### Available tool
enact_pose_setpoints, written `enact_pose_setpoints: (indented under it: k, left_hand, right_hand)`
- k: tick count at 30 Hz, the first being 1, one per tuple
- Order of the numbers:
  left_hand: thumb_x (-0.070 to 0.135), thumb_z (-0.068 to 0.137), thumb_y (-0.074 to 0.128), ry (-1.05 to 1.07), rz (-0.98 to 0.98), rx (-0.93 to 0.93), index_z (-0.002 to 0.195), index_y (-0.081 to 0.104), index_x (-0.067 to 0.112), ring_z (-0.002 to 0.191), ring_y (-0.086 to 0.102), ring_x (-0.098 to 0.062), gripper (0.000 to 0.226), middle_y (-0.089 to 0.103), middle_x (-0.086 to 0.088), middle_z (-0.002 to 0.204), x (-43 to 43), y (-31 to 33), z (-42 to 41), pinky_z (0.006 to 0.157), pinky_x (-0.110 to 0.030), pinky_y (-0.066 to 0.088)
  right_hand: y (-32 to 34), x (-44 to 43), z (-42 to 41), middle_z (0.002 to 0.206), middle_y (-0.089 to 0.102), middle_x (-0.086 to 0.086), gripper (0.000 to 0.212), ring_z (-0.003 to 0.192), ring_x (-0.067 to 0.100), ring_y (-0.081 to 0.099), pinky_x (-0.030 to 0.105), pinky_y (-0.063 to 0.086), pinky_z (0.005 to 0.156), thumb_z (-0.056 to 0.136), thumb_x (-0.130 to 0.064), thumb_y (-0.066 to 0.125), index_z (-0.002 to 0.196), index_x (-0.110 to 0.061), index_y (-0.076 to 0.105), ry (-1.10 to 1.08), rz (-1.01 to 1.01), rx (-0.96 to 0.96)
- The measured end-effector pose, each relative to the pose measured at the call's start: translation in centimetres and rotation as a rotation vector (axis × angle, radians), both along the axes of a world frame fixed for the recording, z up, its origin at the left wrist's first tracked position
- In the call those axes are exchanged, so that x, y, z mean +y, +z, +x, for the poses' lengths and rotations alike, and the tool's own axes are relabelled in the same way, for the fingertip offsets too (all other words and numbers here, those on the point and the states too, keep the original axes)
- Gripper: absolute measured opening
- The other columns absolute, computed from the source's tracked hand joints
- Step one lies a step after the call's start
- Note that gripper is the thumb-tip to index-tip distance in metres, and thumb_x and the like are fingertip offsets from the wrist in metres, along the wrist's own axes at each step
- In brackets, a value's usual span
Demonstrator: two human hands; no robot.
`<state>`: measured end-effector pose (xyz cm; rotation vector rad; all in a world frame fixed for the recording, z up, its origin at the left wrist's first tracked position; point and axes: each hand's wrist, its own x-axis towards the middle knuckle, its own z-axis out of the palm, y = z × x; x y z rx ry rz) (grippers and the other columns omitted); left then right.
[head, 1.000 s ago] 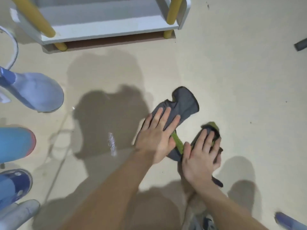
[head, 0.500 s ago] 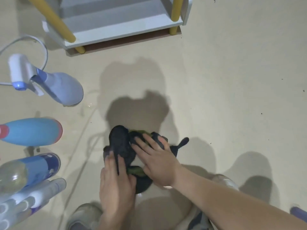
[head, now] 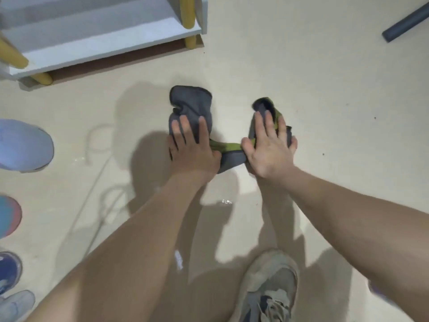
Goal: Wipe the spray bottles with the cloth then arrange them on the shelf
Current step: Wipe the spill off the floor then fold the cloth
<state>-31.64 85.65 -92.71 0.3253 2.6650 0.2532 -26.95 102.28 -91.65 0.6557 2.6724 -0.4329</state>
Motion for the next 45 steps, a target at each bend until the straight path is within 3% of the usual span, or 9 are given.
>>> enact_pose_setpoints:
  k: [6,14,18,22,28,32,34,39,45]
  left_hand:
    - [0.044,0.087,0.041,-0.535,0.102,0.03,0.157,0.01,0.025,0.151,-0.005,-0.037,0.079,-0.002,-0.017,0.164,8.3,0.1,8.4,0.119,-0.052,0.005]
    - [0.013,0.076,0.046,-0.515,0.378,0.044,0.133,0.06,0.016,0.138,0.043,-0.027,0.059,0.05,-0.01,0.146,1.6,0.5,14.2,0.108,-0.04,0.041]
    - [0.017,0.083,0.045,0.159,0.671,-0.176,0.106,0.064,0.026,0.097,0.059,-0.002,0.032,0.067,0.008,0.106,0.8,3.2,13.5,0.083,-0.016,0.044]
    - [0.024,0.094,0.055,1.25,1.04,-0.716,0.1,0.063,0.007,0.08,0.066,-0.026,0.021,0.068,-0.018,0.096,-1.9,6.8,11.7,0.074,-0.034,0.053]
    - [0.021,0.088,0.054,1.178,0.961,-0.53,0.08,0.073,0.006,0.068,0.07,-0.023,0.026,0.075,-0.008,0.08,-6.9,13.6,7.9,0.064,-0.031,0.055]
    - [0.016,0.08,0.051,1.09,0.797,-0.333,0.06,0.052,0.016,0.064,0.045,-0.024,0.02,0.054,0.001,0.06,-11.4,16.4,7.2,0.057,-0.031,0.034]
    - [0.015,0.082,0.06,0.955,0.89,-0.175,0.07,0.057,0.017,0.075,0.047,-0.022,0.013,0.056,0.0,0.073,-13.4,18.8,7.4,0.063,-0.029,0.037]
    - [0.021,0.061,0.075,0.213,0.812,-0.416,0.1,0.068,0.033,0.094,0.064,0.002,0.042,0.073,0.016,0.096,-10.4,24.6,10.3,0.079,-0.02,0.051]
    - [0.033,0.066,0.086,0.295,0.802,-0.354,0.085,0.073,0.016,0.071,0.065,-0.015,0.029,0.073,0.0,0.08,-13.4,31.1,10.7,0.069,-0.033,0.051]
  right_hand:
    - [0.9,0.1,12.0,0.167,-0.003,-0.004,0.067,0.152,0.021,-0.007,0.055,0.01,0.118,0.099,-0.046,0.028,0.158,-0.028,0.0,-0.793,0.09,-0.077]
    - [1.8,1.5,11.3,0.165,0.007,-0.009,0.076,0.151,0.013,-0.004,0.051,0.003,0.12,0.086,-0.021,0.05,0.154,-0.032,0.018,-0.335,-0.144,0.034]
    - [3.3,-1.7,6.9,0.122,0.064,-0.006,0.065,0.115,0.021,0.056,0.037,0.043,0.101,0.066,0.002,0.054,0.122,-0.03,0.059,-0.399,-0.478,0.175]
    - [6.0,-3.9,5.5,0.087,0.069,0.01,0.019,0.068,0.021,0.066,0.025,0.052,0.056,0.087,0.004,0.055,0.096,-0.009,0.066,-0.958,-1.266,0.019]
    - [11.7,-7.3,5.6,0.06,0.061,0.007,0.034,0.053,0.02,0.059,0.03,0.046,0.055,0.097,-0.034,0.05,0.081,-0.007,0.061,-1.098,-1.708,-0.332]
    - [17.6,-5.8,6.2,0.058,0.063,0.007,0.073,0.048,0.019,0.059,0.024,0.045,0.051,0.076,-0.075,0.054,0.093,-0.005,0.071,-0.66,-1.509,-0.462]
    - [20.8,-5.5,6.1,0.066,0.064,0.013,0.059,0.052,0.022,0.059,0.025,0.044,0.051,0.078,-0.056,0.064,0.101,-0.002,0.07,-0.432,-1.492,-0.395]
    - [29.6,-6.8,5.4,0.096,0.074,0.018,0.027,0.079,0.019,0.07,0.026,0.057,0.068,0.081,-0.009,0.076,0.105,0.001,0.07,0.158,-1.213,-0.219]
    - [35.7,-6.8,7.8,0.076,0.061,-0.004,0.033,0.071,0.019,0.058,0.026,0.044,0.059,0.074,-0.003,0.076,0.077,-0.028,0.056,0.184,-0.573,0.361]
